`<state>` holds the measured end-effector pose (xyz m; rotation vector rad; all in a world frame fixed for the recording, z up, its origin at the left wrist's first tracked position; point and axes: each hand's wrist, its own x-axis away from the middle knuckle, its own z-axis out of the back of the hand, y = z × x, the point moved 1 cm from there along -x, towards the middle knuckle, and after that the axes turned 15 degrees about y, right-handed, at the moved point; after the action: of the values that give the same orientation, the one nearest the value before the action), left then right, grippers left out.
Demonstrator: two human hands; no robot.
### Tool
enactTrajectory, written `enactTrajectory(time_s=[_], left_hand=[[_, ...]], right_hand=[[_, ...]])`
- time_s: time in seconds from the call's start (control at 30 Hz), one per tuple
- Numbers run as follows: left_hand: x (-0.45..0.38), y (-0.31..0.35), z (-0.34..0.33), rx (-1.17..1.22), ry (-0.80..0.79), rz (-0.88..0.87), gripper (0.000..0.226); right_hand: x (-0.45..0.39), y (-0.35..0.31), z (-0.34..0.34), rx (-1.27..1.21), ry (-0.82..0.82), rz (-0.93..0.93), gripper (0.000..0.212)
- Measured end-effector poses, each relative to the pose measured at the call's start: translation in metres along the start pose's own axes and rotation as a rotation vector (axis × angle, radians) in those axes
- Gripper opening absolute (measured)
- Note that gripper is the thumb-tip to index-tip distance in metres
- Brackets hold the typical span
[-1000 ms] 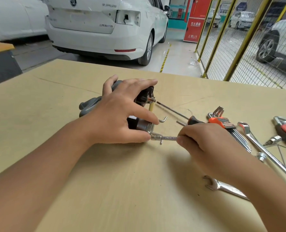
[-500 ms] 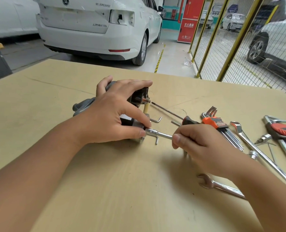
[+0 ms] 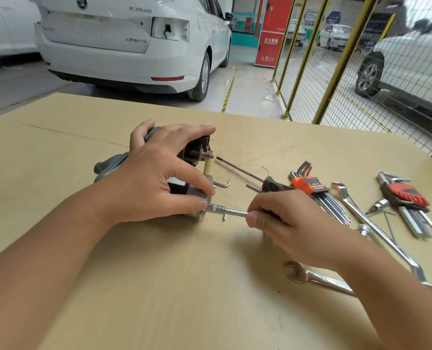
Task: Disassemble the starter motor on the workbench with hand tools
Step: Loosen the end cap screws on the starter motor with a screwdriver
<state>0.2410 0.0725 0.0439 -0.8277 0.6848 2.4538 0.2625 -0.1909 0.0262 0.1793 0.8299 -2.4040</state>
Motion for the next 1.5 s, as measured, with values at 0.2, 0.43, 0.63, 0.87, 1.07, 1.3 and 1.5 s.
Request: enactTrajectory(time_s=[0.2, 0.43, 0.63, 0.87, 1.07, 1.3, 1.5], left_hand=[[0.0, -0.001, -0.001, 0.003, 0.004, -0.009, 0.021], [0.0, -0.001, -0.001, 0.002, 0.003, -0.005, 0.02], [0.0, -0.002, -0.001, -0.001, 0.002, -0.011, 0.023], [0.0, -0.001, 0.0, -0.017, -0.027, -0.027, 0.031], [0.002, 0.003, -0.002, -0.033, 0.013, -0.048, 0.022], [0.002, 0.011, -0.006, -0.075, -0.028, -0.106, 0.014], [0.004, 0.014, -0.007, -0.14, -0.022, -0.138, 0.019]], right_hand=[[0.0, 0.002, -0.001, -0.006, -0.017, -0.005, 0.021], [0.001, 0.0, -0.001, -0.019, -0.001, -0.003, 0.021], [0.002, -0.001, -0.002, -0.014, -0.001, 0.007, 0.021], [0.004, -0.006, -0.005, -0.04, 0.116, 0.036, 0.017], [0.004, -0.017, -0.004, 0.037, 0.082, -0.005, 0.037], [0.003, -0.029, -0.005, 0.275, 0.038, 0.056, 0.031], [0.003, -0.023, -0.008, 0.148, 0.186, 0.099, 0.02]])
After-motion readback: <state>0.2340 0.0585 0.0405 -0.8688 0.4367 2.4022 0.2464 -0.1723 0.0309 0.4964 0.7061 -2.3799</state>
